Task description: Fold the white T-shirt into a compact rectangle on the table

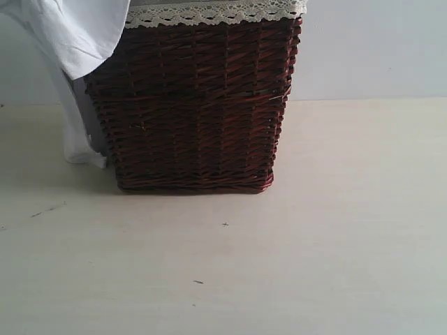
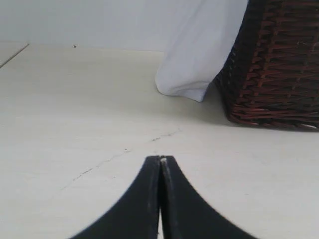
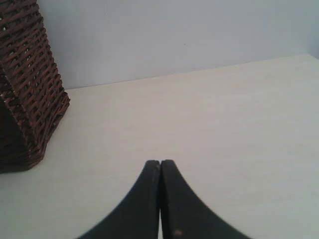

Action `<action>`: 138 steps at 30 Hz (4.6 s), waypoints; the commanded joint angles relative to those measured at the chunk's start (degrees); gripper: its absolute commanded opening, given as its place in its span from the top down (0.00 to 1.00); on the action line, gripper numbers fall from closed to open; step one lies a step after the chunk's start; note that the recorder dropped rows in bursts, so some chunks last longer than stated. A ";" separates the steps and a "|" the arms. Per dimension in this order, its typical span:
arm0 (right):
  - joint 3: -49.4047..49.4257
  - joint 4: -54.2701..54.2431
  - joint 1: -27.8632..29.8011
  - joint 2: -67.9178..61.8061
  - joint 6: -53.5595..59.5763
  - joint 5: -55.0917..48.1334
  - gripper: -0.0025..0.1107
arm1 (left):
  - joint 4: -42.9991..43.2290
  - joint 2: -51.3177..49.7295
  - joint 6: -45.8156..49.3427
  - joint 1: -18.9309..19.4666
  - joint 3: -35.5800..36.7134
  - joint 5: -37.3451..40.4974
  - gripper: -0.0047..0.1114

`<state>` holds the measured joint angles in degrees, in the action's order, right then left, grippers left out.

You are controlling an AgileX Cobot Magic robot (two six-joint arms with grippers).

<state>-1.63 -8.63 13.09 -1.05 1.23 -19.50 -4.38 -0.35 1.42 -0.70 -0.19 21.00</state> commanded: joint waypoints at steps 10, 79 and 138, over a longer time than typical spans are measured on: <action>0.21 -0.02 0.25 0.32 0.16 0.33 0.98 | -0.73 0.35 -0.17 0.09 0.19 -0.64 0.96; 0.09 -13.54 -0.17 0.32 -18.88 7.47 0.98 | -23.58 -17.46 -17.34 -0.02 -16.35 -5.76 0.96; -2.41 -31.92 -13.23 0.32 3.83 5.76 0.98 | -65.12 -73.84 -1.82 8.53 -122.60 45.66 0.96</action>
<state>-2.07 -33.18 1.74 -1.05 -5.71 -12.95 -71.47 -73.64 5.06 7.74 -122.54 56.63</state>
